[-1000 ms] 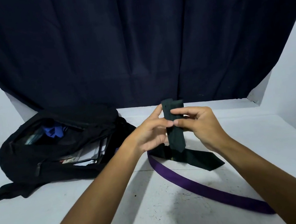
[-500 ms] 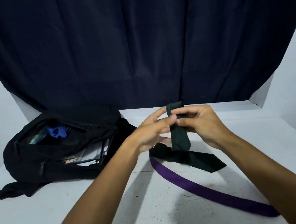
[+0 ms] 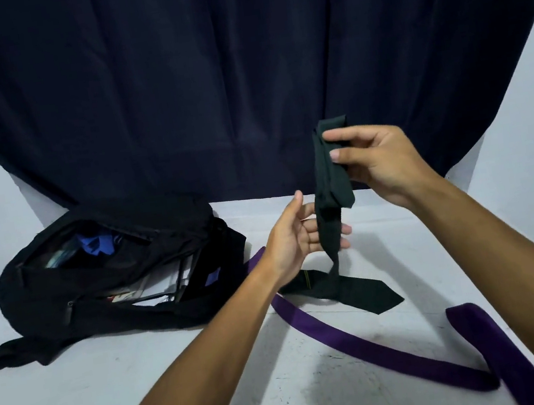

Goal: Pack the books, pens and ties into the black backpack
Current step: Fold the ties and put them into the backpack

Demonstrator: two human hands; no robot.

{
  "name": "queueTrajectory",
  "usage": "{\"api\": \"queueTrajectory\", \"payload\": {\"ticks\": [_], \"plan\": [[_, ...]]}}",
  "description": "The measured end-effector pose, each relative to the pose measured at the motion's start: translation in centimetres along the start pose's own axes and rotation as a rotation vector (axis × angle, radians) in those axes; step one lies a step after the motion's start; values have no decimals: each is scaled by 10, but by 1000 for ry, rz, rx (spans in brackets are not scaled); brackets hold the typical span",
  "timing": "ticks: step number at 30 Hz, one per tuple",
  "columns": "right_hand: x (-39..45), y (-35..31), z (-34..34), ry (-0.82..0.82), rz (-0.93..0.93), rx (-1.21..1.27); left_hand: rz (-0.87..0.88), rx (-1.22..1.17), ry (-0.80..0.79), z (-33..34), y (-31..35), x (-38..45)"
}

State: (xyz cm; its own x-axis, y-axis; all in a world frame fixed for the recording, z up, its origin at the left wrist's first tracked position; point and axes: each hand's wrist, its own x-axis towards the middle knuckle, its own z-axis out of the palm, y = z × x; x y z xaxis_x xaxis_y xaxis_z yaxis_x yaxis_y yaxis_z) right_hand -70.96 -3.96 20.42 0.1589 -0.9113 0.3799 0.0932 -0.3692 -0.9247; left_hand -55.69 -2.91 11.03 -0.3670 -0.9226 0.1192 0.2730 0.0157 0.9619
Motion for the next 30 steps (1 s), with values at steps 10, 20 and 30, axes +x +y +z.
{"api": "queueTrajectory", "payload": {"ticks": [10,20,30], "plan": [[9,-6,-23,35,40,412,137,46,138,-10,-17,-6],[6,6,-45,-68,141,580,82,464,407,-32,-28,2],[1,27,-39,-247,217,594,382,221,123,13,6,27]]}}
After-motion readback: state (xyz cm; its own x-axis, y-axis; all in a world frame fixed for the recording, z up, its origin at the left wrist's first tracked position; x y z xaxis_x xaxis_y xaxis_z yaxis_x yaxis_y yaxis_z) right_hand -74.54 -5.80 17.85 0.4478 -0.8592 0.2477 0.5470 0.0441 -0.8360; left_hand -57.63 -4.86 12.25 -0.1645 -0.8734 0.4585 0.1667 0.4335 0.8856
